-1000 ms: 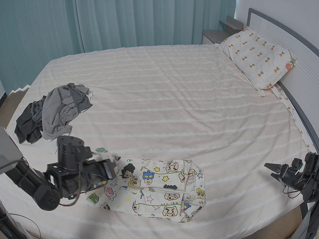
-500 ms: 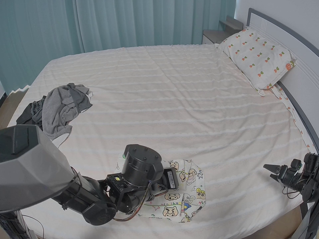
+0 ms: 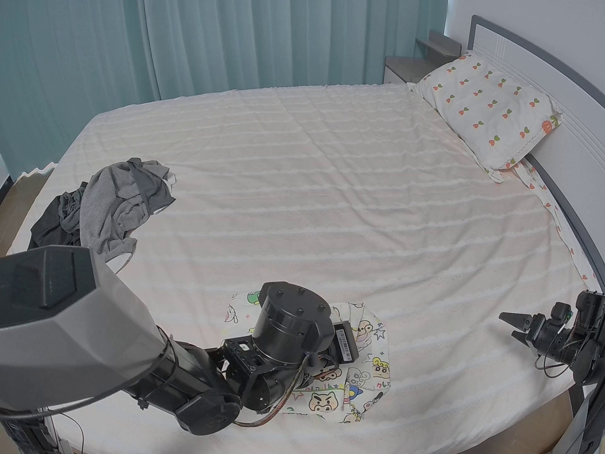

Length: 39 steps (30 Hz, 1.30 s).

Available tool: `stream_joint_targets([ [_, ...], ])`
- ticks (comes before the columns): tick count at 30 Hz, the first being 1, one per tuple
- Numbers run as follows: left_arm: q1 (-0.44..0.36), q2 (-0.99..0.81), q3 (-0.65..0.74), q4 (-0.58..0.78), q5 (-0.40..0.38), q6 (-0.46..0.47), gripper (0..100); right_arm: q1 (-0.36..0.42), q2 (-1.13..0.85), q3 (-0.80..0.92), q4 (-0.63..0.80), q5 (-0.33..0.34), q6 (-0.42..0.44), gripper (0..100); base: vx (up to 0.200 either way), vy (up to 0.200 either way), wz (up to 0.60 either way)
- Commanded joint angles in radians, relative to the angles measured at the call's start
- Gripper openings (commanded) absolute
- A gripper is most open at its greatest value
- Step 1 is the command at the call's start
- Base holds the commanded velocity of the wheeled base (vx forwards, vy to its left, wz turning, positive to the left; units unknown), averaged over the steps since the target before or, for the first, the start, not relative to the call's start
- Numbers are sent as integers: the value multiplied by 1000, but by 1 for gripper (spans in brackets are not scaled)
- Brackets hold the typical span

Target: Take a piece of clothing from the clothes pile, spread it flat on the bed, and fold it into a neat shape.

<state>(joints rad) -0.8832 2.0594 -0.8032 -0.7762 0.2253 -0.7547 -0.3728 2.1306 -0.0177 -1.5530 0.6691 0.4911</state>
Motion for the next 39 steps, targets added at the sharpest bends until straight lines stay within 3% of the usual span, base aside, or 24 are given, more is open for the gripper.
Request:
stream_joint_targets([
  [1,-8,2,-1,-2,2,0,100,0,3,18,-7,1,0,100,0,0,0],
  [7,-16,-8,6,15,3,0,100,0,3,18,-7,0,0,100,0,0,0],
  [15,-16,-131,-36,164,-1,3,100,0,3,18,-7,0,0,100,0,0,0],
  [26,-13,-148,-17,41,-29,-2,100,0,3,18,-7,0,0,100,0,0,0],
  [29,-7,-163,25,48,-34,1,100,0,3,18,-7,0,0,100,0,0,0],
  [39,102,-424,360,81,-80,-46,100,17,-6,18,-6,-3,3,100,0,0,0],
])
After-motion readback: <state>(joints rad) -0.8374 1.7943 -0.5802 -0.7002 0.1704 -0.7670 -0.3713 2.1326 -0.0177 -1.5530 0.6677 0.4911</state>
